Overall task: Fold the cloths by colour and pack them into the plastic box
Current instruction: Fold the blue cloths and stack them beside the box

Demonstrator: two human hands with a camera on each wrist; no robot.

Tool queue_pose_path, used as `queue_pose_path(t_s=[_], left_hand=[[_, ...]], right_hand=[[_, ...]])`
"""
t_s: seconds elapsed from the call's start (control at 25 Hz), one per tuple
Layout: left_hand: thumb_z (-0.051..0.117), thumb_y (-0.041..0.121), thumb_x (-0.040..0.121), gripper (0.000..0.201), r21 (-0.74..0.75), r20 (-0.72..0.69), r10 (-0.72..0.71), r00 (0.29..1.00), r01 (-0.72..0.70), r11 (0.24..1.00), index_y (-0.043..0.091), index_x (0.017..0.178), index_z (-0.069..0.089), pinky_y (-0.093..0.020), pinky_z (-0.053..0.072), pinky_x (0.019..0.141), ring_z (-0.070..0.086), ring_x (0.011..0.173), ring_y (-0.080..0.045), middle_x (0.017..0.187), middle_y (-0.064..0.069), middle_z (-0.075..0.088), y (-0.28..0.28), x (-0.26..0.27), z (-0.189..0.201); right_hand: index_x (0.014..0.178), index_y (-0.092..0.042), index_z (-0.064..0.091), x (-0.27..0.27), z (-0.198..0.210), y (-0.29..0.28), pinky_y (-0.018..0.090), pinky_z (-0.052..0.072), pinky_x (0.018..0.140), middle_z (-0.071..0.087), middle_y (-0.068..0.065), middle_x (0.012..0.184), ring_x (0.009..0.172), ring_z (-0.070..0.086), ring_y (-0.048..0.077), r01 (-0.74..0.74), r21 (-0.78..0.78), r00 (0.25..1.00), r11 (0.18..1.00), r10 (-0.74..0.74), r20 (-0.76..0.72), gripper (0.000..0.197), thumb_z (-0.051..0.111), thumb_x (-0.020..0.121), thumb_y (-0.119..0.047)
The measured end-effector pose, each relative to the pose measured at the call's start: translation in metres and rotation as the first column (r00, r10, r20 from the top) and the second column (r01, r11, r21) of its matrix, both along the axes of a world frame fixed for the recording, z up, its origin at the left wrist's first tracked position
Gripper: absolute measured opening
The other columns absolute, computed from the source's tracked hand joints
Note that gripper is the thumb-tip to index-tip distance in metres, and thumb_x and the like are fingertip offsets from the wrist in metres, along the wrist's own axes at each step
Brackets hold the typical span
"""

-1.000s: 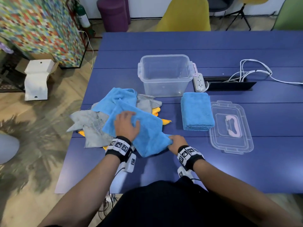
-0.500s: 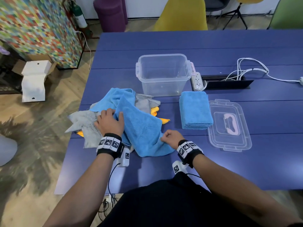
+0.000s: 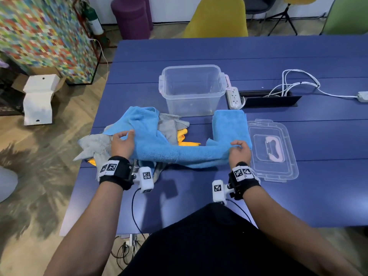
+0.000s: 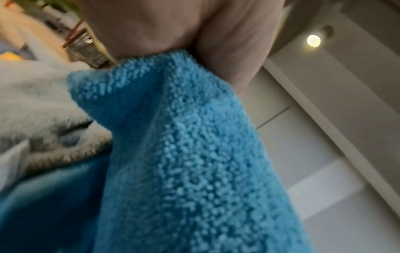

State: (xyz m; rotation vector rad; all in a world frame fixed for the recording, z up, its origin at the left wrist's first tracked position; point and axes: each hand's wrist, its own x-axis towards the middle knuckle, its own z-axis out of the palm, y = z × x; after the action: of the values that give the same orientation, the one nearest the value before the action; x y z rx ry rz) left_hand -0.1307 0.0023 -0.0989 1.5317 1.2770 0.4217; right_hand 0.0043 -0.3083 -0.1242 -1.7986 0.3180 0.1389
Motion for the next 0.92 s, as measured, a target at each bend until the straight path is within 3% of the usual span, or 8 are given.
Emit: queue_pose_path(t_s=[0.12, 0.24, 0.4, 0.52, 0.68, 0.76, 0.84, 0.92], left_hand=[[0.076, 0.022, 0.069, 0.038, -0.294, 0.349, 0.023, 0.937, 0.087, 0.952, 0.023, 0.103, 0.058, -0.042, 0.049, 0.096, 0.06, 0.097, -0.023, 0.111, -0.006, 0.061, 0.001, 0.008, 0.004], [0.059, -0.01, 0.073, 0.038, -0.215, 0.595, -0.154, 0.789, 0.341, 0.915, 0.027, 0.073, 0.057, -0.034, 0.044, 0.087, 0.051, 0.089, -0.019, 0.088, 0.001, 0.049, 0.008, 0.013, 0.016], [0.051, -0.017, 0.084, 0.049, 0.092, 0.272, -0.404, 0.873, 0.395, 0.914, 0.027, 0.066, 0.06, -0.027, 0.042, 0.074, 0.051, 0.078, -0.014, 0.078, 0.009, 0.059, 0.015, 0.015, 0.012], [0.053, -0.003, 0.091, 0.038, 0.188, 0.097, -0.366, 0.926, 0.344, 0.92, 0.028, 0.072, 0.066, -0.033, 0.047, 0.082, 0.057, 0.083, -0.016, 0.087, 0.01, 0.066, 0.018, 0.011, 0.009], [0.05, 0.016, 0.096, 0.02, 0.443, -0.058, -0.275, 0.96, 0.271, 0.854, 0.023, 0.094, 0.068, -0.027, 0.043, 0.066, 0.052, 0.07, -0.015, 0.095, 0.009, 0.066, 0.015, 0.004, 0.019], [0.047, 0.015, 0.097, 0.021, 0.336, -0.02, -0.295, 0.955, 0.284, 0.898, 0.026, 0.092, 0.065, -0.024, 0.04, 0.063, 0.051, 0.07, -0.013, 0.092, 0.007, 0.061, 0.018, 0.005, 0.018], [0.05, 0.01, 0.095, 0.024, 0.104, 0.153, -0.273, 0.95, 0.259, 0.96, 0.029, 0.088, 0.064, -0.025, 0.042, 0.07, 0.055, 0.08, -0.014, 0.093, 0.006, 0.061, 0.021, 0.007, 0.017], [0.055, -0.004, 0.088, 0.033, -0.054, 0.288, -0.296, 0.911, 0.324, 0.944, 0.028, 0.093, 0.065, -0.021, 0.047, 0.068, 0.058, 0.081, -0.012, 0.096, 0.004, 0.063, 0.019, 0.005, 0.019]], right_hand=[[0.072, -0.023, 0.064, 0.016, 0.016, -0.012, 0.016, 0.03, 0.04, 0.056, -0.007, 0.065, 0.036, 0.034, 0.001, 0.001, 0.055, 1.0, 0.998, -0.002, 0.016, 0.041, 0.042, 0.079, 0.01], [0.074, -0.026, 0.07, 0.037, 0.027, -0.021, 0.022, 0.034, 0.051, 0.056, -0.005, 0.064, 0.048, 0.037, 0.008, -0.025, 0.126, 0.999, 0.992, 0.02, 0.039, 0.04, 0.048, 0.078, 0.007], [0.095, -0.022, 0.071, 0.05, 0.034, -0.024, 0.028, 0.046, 0.066, 0.062, 0.005, 0.083, 0.068, 0.046, 0.018, -0.235, 0.12, 0.97, 0.964, 0.226, 0.089, 0.041, 0.055, 0.078, 0.012], [0.095, -0.034, 0.071, 0.052, 0.03, -0.021, 0.032, 0.051, 0.075, 0.063, 0.011, 0.085, 0.074, 0.053, 0.016, -0.329, 0.05, 0.938, 0.943, 0.32, 0.133, 0.041, 0.066, 0.078, 0.003], [0.094, -0.032, 0.071, 0.049, 0.03, -0.015, 0.021, 0.047, 0.068, 0.053, -0.009, 0.077, 0.064, 0.045, 0.008, -0.291, -0.091, 0.922, 0.952, 0.305, 0.241, 0.024, 0.07, 0.084, -0.011], [0.096, -0.028, 0.074, 0.049, 0.03, -0.013, 0.019, 0.045, 0.07, 0.056, -0.007, 0.083, 0.062, 0.045, 0.003, -0.278, -0.162, 0.907, 0.947, 0.314, 0.28, 0.019, 0.069, 0.086, -0.012], [0.1, -0.025, 0.074, 0.05, 0.031, -0.015, 0.019, 0.044, 0.071, 0.056, -0.005, 0.084, 0.061, 0.047, 0.002, -0.257, -0.216, 0.918, 0.942, 0.308, 0.25, 0.018, 0.07, 0.086, -0.015], [0.105, -0.026, 0.072, 0.052, 0.032, -0.019, 0.02, 0.046, 0.073, 0.056, -0.006, 0.083, 0.064, 0.048, 0.003, -0.284, -0.217, 0.931, 0.934, 0.323, 0.171, 0.026, 0.074, 0.082, -0.017]])
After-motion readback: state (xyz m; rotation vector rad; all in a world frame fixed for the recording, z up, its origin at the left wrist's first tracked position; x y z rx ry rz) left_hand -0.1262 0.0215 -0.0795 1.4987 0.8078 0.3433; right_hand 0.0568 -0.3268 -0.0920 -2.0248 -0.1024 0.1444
